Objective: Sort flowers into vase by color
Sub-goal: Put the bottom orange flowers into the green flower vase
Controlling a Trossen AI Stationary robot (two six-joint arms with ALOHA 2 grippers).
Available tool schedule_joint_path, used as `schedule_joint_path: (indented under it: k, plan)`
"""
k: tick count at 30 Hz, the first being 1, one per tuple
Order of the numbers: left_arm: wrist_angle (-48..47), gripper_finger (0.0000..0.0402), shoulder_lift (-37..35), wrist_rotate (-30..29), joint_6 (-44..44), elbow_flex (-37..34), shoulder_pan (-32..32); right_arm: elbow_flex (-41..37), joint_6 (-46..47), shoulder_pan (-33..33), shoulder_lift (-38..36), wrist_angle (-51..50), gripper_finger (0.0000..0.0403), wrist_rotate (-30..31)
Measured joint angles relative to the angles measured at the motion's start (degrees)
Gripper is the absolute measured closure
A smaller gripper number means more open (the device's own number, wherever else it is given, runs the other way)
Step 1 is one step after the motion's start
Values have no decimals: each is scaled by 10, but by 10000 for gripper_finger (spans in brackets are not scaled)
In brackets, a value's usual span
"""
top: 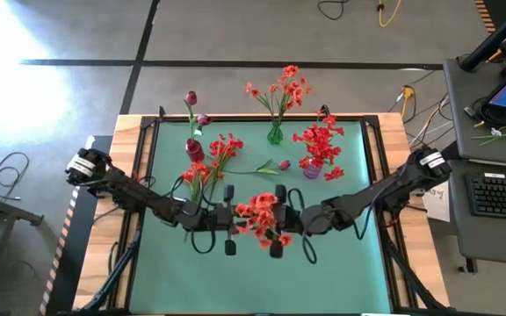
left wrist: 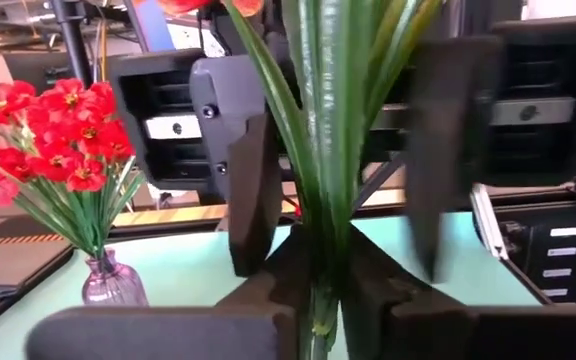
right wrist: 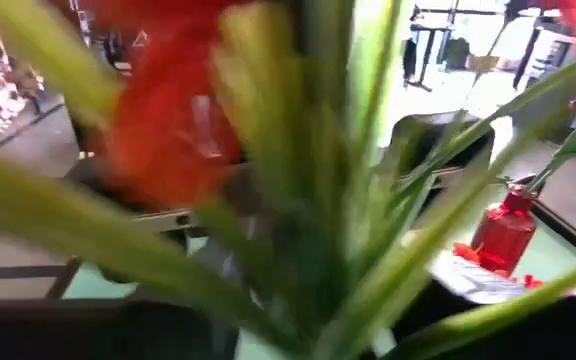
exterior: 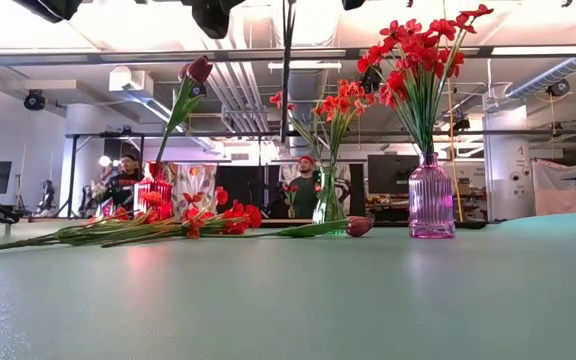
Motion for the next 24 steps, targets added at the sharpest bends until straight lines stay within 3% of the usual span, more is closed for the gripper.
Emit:
schedule_joint_path:
  k: [8, 15, 24]
  plan:
    - [-43, 281, -21, -8, -35, 0, 1, 25, -10, 1, -11, -61, 381, -5]
    - [-194, 225, -93, -10, -99, 0, 1, 71, 0, -11, -39, -147, 385, -5]
    - [-375, 229, -228, -31, -119, 0, 1, 164, -21, -62, -62, -262, 385, -4]
